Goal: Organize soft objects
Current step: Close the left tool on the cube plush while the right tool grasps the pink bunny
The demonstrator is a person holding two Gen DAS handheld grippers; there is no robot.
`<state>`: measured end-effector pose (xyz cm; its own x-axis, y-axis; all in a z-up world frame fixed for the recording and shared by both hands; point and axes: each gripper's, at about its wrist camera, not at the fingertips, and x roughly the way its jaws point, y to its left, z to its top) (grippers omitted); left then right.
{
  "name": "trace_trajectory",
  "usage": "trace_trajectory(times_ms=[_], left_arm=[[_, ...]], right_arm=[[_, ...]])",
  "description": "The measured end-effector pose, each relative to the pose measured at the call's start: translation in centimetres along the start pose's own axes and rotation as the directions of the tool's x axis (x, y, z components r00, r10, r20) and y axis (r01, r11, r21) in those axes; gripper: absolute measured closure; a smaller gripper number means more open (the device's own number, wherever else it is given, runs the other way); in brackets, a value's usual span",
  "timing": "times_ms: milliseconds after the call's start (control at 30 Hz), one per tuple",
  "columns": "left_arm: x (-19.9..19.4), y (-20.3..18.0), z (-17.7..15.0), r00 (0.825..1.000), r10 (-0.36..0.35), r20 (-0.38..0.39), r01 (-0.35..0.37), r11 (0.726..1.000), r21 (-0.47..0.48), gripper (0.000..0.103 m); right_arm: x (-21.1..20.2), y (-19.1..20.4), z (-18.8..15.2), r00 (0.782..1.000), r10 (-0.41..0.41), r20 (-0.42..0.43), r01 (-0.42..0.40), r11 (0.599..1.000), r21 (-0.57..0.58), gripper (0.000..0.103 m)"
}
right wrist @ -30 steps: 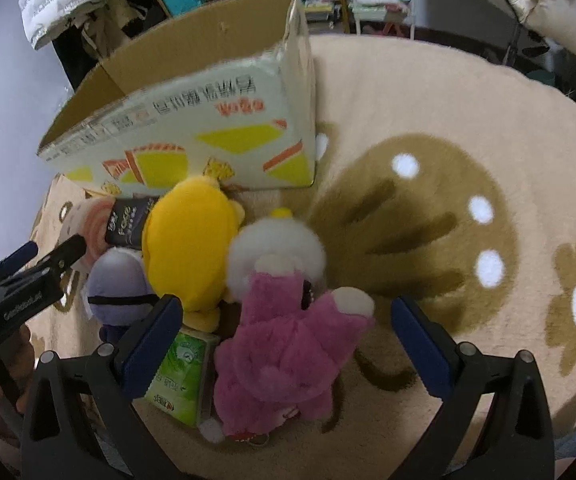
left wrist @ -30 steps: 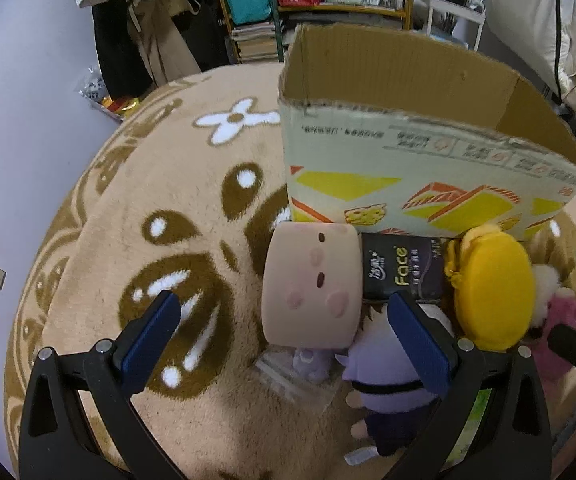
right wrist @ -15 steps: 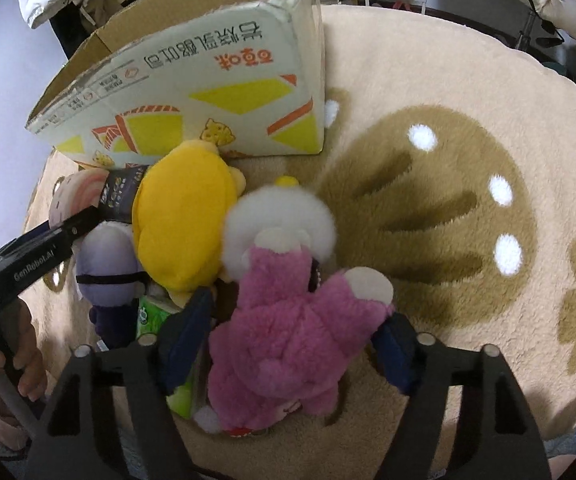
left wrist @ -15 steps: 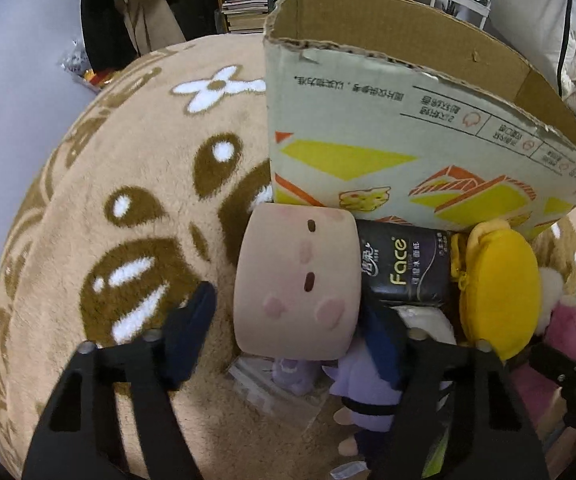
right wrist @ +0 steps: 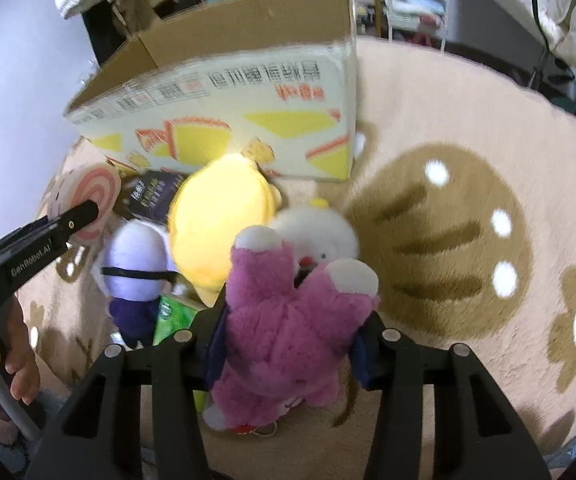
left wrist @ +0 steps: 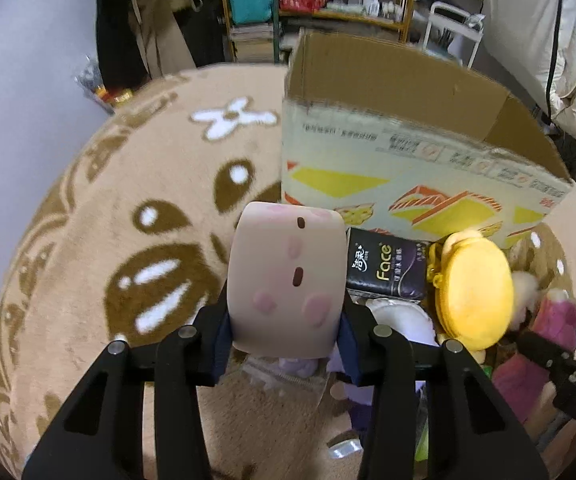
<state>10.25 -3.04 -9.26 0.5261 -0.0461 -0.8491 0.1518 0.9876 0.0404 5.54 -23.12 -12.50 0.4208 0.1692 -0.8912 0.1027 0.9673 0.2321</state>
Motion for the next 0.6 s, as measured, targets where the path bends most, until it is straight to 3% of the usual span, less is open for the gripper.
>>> trace_trajectory(times_ms=[233, 600], left_arm=[[-4.5, 0.3, -1.4, 0.994, 0.037, 0.099, -0.036, 0.999, -0.012, 0.060], [-10.5, 0.9, -3.2, 0.958, 0.067, 0.279, -0.071, 0.997, 0.002, 0.059]], right_arm=[[-4.6, 1.2, -0.4, 0.979, 0.025, 0.203, -0.015, 0.998, -0.054, 0.051], [-10.4, 1.7, -1.1, 0.900, -0.030, 0.434, 0.068, 0.995, -0.072, 0.051]])
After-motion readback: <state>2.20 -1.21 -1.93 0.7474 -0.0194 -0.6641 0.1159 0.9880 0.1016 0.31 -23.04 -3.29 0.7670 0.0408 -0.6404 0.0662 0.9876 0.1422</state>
